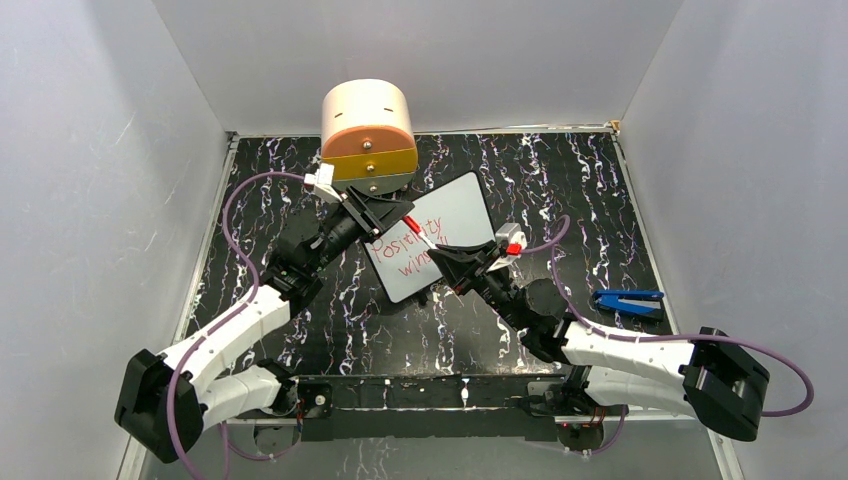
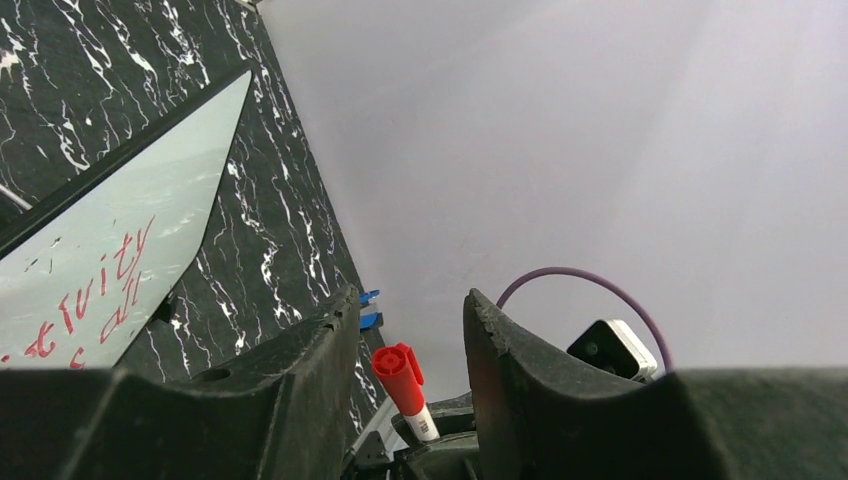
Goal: Write a sentence on the whiteboard
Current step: Close the whiteboard marker at the center of the board.
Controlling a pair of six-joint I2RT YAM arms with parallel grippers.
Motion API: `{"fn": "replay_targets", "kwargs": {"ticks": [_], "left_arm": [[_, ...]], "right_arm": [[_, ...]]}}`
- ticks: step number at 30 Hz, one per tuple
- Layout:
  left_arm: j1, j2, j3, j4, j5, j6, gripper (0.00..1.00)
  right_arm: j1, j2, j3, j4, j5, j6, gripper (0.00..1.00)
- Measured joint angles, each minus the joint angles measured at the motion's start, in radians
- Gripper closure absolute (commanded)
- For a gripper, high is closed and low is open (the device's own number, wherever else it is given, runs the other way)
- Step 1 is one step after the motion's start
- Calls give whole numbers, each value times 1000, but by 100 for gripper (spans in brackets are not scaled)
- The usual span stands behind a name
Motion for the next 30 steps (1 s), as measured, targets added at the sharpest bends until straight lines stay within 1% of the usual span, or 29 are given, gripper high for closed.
{"fn": "replay_targets", "kwargs": {"ticks": [3,8,14,15,23,30], "left_arm": [[0,11,-3,12,14,-10,62],[0,31,-14,25,34,-27,78],[0,43,-27,53,60,-57,99],[0,43,-33,63,63,-64,100],[2,41,-65,110,35,-109,100],[-33,39,-83,194,-64,-143,100]], "right_arm": [[0,0,0,0,-6,0,100],[0,1,0,0,-12,1,100],[0,16,0,6,-13,5,100],[0,16,0,6,-13,6,100],[0,61,17,31,-12,-3,100],[-6,82,46,57,-10,-27,100]]}}
